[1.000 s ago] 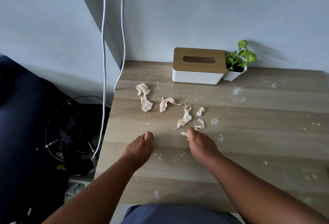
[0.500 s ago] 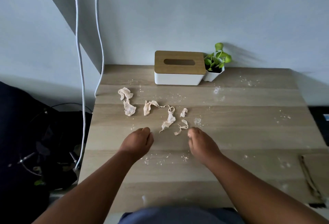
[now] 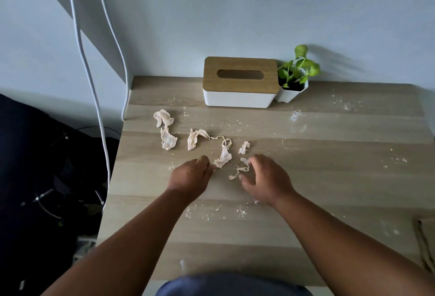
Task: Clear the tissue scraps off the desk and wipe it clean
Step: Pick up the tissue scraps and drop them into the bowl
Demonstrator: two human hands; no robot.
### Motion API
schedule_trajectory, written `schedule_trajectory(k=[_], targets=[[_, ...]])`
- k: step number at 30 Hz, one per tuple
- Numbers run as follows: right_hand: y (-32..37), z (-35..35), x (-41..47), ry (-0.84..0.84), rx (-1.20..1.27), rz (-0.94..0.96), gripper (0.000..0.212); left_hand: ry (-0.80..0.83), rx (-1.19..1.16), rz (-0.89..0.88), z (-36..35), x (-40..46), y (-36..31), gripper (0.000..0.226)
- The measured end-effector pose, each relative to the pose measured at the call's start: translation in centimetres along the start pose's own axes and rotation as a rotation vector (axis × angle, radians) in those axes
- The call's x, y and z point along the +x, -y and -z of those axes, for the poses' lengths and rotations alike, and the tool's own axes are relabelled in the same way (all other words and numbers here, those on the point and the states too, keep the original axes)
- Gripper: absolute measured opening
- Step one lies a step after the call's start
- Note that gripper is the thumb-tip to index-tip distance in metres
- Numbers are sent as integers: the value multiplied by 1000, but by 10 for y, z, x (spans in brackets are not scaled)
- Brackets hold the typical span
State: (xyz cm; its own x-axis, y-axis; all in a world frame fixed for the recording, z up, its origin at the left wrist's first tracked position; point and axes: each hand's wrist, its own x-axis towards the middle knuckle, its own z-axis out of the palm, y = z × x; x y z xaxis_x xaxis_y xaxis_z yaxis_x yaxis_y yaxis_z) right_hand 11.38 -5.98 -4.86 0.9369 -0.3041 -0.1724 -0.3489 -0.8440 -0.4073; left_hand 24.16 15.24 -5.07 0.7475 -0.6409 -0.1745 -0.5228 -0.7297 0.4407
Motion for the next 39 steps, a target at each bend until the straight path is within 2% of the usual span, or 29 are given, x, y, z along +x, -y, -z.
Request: schedule_trajectory(k=[4,7,11,13,15,17,19,21,26,30,34,37,39], targets=[[-6,-2,18,-3,-174,76,90,-8,26,-10,-8,14,-2,40],[-10,-1,31,-3,-315,130,105,7,116,-43,-16,24,-4,53],[-17,-4,45,-3,-368,136,114,61,195,-99,-20,39,-15,51],[-21,-7,50,0,-350,138,110,63,264,-159,-23,44,-20,42],[-23,-10,55,-14,-354,170,94,39,308,-193,-26,46,-22,29],[-24,-13,60,-55,-359,231,67,15,339,-217,-30,47,-21,24],[-22,-16,64,-102,-363,299,37,-29,375,-255,-32,48,-19,30],[-20,-18,65,-140,-372,349,17,-67,378,-271,-33,48,-19,35],[-15,-14,62,-63,-384,331,5,-27,280,-228,-21,45,-22,32],[-12,-6,55,61,-294,263,8,-12,133,-208,-10,32,-21,24],[-6,2,44,187,-79,154,13,46,-49,-116,-3,19,-12,16],[4,3,37,305,8,152,22,94,-151,-91,-3,8,-3,9],[14,1,33,324,58,161,24,106,-183,-61,-3,1,2,7]])
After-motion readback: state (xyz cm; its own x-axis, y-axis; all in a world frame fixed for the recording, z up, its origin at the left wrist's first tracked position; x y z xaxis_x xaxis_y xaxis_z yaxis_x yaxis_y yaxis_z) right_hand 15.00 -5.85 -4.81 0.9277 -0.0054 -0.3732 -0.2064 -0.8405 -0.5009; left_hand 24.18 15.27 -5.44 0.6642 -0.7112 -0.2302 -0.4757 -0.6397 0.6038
